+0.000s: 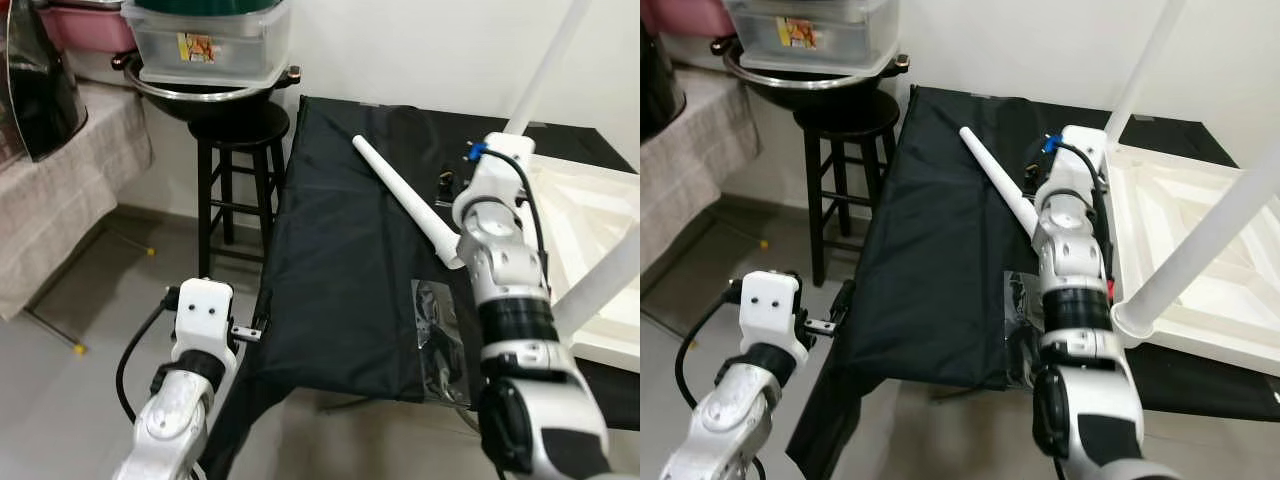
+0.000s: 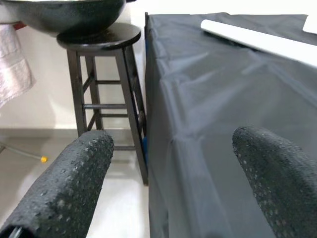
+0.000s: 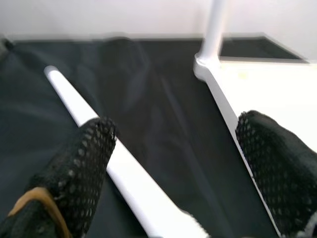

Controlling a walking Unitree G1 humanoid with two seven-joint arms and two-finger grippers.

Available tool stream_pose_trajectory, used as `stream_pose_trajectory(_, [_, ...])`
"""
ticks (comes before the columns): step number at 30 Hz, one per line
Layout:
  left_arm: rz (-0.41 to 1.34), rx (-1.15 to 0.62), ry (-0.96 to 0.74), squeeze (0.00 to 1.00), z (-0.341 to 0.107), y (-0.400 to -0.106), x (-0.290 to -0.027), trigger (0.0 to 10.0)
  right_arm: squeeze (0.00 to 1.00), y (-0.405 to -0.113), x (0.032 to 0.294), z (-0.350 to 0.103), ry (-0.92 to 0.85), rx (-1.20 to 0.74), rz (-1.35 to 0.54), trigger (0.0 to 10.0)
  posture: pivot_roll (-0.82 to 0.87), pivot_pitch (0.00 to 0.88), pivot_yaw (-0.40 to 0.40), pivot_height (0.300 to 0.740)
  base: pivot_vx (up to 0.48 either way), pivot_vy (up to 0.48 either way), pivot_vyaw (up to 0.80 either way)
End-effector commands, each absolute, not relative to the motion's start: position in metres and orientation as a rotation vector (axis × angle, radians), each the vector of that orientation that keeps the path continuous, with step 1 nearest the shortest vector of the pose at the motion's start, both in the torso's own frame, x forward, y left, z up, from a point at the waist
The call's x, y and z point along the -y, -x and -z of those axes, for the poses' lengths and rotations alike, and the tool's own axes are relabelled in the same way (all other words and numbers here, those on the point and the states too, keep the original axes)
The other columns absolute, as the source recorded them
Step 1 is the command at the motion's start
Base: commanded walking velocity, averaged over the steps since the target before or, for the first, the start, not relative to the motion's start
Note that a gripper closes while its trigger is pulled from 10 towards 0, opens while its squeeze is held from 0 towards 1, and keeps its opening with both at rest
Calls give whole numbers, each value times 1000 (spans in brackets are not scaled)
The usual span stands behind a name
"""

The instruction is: Building children table

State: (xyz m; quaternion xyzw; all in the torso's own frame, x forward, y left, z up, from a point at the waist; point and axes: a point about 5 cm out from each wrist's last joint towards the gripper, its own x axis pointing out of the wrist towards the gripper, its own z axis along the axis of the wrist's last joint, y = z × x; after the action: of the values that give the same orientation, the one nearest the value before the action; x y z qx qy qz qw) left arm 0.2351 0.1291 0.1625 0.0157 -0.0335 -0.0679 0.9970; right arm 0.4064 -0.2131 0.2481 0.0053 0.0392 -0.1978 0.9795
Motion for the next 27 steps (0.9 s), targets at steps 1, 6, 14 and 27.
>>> stream_pose_trajectory(1, [139, 47, -34, 0, -160, -232, -128, 10000, 0, -408, 221, -234, -46, -169, 427, 10000, 106, 157, -114, 740, 0, 0, 0])
stream_pose_trajectory(6, [138, 34, -31, 0, -160, -226, -128, 10000, 0, -412, 225, -235, -111, -216, 413, 10000, 109, 189, -123, 740, 0, 0, 0])
stream_pose_trajectory(14, [151, 14, -16, 0, -163, -213, -124, 10000, 0, -418, 221, -251, -119, -204, 379, 10000, 96, 277, -128, 740, 0, 0, 0])
stream_pose_trajectory(27, [149, -5, 11, 0, -175, -194, -120, 10000, 0, -420, 219, -253, -167, -218, 383, 10000, 102, 369, -135, 740, 0, 0, 0])
